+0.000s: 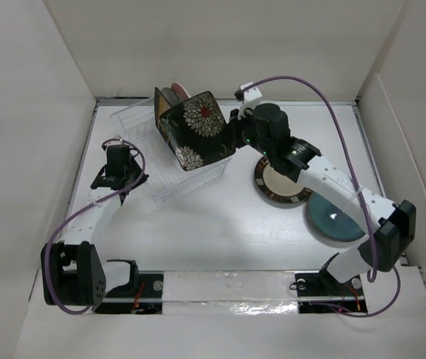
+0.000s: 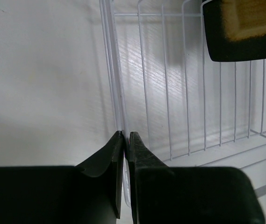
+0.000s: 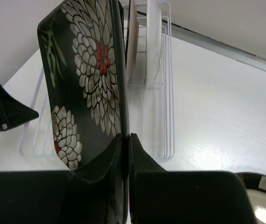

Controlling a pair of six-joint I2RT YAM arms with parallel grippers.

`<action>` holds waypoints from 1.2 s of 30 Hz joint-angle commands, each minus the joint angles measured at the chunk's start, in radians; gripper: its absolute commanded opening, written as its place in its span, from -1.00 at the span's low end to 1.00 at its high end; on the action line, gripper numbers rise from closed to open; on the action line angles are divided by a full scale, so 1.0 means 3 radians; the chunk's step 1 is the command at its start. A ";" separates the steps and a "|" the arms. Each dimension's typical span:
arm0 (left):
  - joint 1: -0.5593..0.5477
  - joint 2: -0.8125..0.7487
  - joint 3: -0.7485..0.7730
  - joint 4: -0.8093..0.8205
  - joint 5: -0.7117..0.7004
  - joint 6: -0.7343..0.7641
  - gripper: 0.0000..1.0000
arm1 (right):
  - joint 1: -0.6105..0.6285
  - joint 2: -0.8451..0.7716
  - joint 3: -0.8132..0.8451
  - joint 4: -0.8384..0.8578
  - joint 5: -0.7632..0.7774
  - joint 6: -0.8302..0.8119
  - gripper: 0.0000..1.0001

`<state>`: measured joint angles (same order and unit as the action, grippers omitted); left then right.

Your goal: Load the plates into the dish rack

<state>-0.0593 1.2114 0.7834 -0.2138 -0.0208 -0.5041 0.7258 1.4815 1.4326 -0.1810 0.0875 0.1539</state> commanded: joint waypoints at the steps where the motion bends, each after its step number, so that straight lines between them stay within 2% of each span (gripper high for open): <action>1: -0.0053 -0.0187 -0.0182 -0.0116 0.0478 -0.0022 -1.00 | 0.0142 0.0103 0.0668 0.0374 0.0290 -0.0180 -1.00; 8: -0.0053 -0.0621 -0.0392 -0.0013 0.0760 -0.0074 -1.00 | 0.0392 0.0752 0.1430 -0.0061 0.0868 -0.0452 -1.00; 16: -0.0053 -0.0755 -0.0550 0.0165 0.1285 -0.0130 -1.00 | 0.0648 0.1570 0.2403 -0.0373 0.1783 -0.0814 -1.00; 17: -0.0053 -0.0781 -0.0566 0.0201 0.1337 -0.0155 -0.89 | 0.0649 0.1647 0.2495 -0.0439 0.1835 -0.0835 -1.00; 18: -0.0053 -0.0781 -0.0581 0.0232 0.1373 -0.0165 -0.63 | 0.0684 0.1789 0.2663 -0.0475 0.1937 -0.0840 -1.00; 20: -0.0053 -0.0796 -0.0586 0.0278 0.1434 -0.0176 -0.51 | 0.0685 0.1908 0.2786 -0.0526 0.1999 -0.0845 -1.00; 24: -0.0053 -0.1026 -0.0571 0.0304 0.1348 -0.0186 -0.22 | 0.0720 0.2133 0.3073 -0.0608 0.2269 -0.0845 -1.00; 29: -0.0145 -0.1266 -0.0341 0.0247 0.0990 -0.0155 -0.20 | 0.0751 0.2327 0.3277 -0.0624 0.2454 -0.0820 -1.00; 36: -0.0349 -0.1307 0.0149 0.0094 0.0551 -0.0063 -0.24 | 0.0823 0.2629 0.3605 -0.0547 0.2786 -0.0958 -1.00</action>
<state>-0.1352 0.8360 0.7441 -0.1944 0.2249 -0.5495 0.9638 2.2883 2.4111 -0.5179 0.7910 -0.1093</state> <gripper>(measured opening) 0.385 0.088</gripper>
